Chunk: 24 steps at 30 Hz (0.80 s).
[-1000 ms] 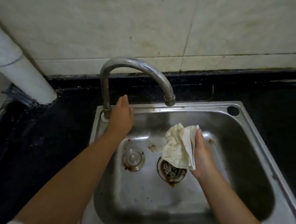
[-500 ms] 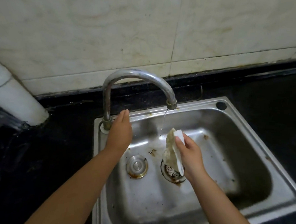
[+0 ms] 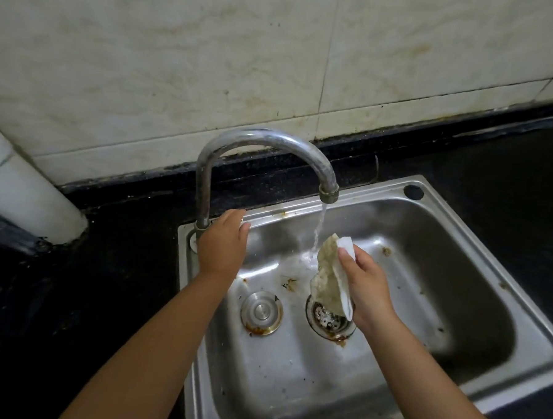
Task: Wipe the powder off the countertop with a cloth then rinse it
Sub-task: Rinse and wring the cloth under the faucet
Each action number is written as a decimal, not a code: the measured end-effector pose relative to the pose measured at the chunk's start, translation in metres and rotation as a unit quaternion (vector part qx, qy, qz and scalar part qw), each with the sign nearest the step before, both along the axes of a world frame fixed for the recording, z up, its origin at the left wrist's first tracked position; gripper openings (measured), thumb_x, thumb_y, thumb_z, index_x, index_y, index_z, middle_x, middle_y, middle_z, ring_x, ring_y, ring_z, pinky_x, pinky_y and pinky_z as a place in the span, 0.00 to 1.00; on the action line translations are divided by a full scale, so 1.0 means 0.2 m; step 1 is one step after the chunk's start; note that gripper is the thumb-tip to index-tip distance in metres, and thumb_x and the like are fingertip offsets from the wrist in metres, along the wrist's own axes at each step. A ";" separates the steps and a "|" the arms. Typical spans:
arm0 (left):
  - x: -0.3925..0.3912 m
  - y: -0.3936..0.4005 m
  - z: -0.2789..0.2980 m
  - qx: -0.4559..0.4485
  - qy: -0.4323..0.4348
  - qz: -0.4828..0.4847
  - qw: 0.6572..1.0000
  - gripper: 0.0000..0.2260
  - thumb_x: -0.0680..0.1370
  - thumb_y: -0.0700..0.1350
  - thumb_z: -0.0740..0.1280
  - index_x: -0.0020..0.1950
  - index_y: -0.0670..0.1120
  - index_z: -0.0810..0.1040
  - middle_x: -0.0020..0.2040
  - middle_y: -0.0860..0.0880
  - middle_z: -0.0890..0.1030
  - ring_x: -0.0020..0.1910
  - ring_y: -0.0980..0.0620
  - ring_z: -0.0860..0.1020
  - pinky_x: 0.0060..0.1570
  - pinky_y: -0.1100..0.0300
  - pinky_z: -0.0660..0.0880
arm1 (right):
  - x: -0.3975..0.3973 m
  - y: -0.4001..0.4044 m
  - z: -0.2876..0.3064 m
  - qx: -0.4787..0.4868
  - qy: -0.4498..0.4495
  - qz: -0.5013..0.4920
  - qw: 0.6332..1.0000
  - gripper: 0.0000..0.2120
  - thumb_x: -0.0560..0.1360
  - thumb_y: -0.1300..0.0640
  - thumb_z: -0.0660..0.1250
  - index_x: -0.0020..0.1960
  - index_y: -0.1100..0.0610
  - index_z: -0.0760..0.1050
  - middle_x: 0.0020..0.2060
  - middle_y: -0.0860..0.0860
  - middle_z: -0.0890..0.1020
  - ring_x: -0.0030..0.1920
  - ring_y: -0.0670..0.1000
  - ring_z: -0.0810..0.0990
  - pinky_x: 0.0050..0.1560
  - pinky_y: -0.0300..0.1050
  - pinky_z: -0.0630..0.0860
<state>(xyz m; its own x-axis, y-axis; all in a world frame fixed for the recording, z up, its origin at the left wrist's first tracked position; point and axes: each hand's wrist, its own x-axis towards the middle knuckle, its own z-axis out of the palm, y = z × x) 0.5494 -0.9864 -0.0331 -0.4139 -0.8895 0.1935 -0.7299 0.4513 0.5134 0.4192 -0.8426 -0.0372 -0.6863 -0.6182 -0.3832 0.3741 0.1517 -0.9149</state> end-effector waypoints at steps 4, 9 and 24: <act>-0.01 -0.02 0.00 0.005 0.036 0.022 0.999 0.13 0.78 0.42 0.63 0.61 0.39 0.75 0.61 0.43 0.77 0.60 0.44 0.74 0.56 0.59 0.65 | -0.01 -0.02 0.00 -0.009 -0.024 -0.004 1.000 0.09 0.79 0.58 0.60 0.46 0.49 0.77 0.44 0.53 0.82 0.45 0.54 0.81 0.45 0.47 0.78; -0.01 -0.04 -0.01 0.012 0.064 0.022 0.998 0.12 0.78 0.41 0.63 0.60 0.39 0.76 0.60 0.43 0.78 0.59 0.45 0.75 0.55 0.61 0.65 | -0.02 -0.04 -0.01 -0.014 -0.038 -0.005 0.999 0.08 0.79 0.58 0.59 0.48 0.51 0.77 0.44 0.53 0.82 0.45 0.54 0.81 0.43 0.45 0.78; 0.01 0.15 -0.14 -0.136 0.019 -0.131 0.982 0.11 0.70 0.43 0.68 0.49 0.40 0.81 0.47 0.44 0.81 0.44 0.45 0.81 0.45 0.56 0.76 | -0.07 -0.20 -0.05 -0.069 -0.151 -0.049 0.985 0.12 0.81 0.56 0.55 0.49 0.57 0.77 0.46 0.59 0.81 0.47 0.59 0.80 0.56 0.57 0.74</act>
<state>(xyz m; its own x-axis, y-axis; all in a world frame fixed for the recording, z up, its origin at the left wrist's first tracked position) 0.5522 -0.9570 -0.0602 -0.6094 -0.6668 0.4290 -0.5538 0.7451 0.3716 0.4047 -0.8822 -0.0479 -0.6120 -0.6156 -0.4965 0.6397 -0.0162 -0.7685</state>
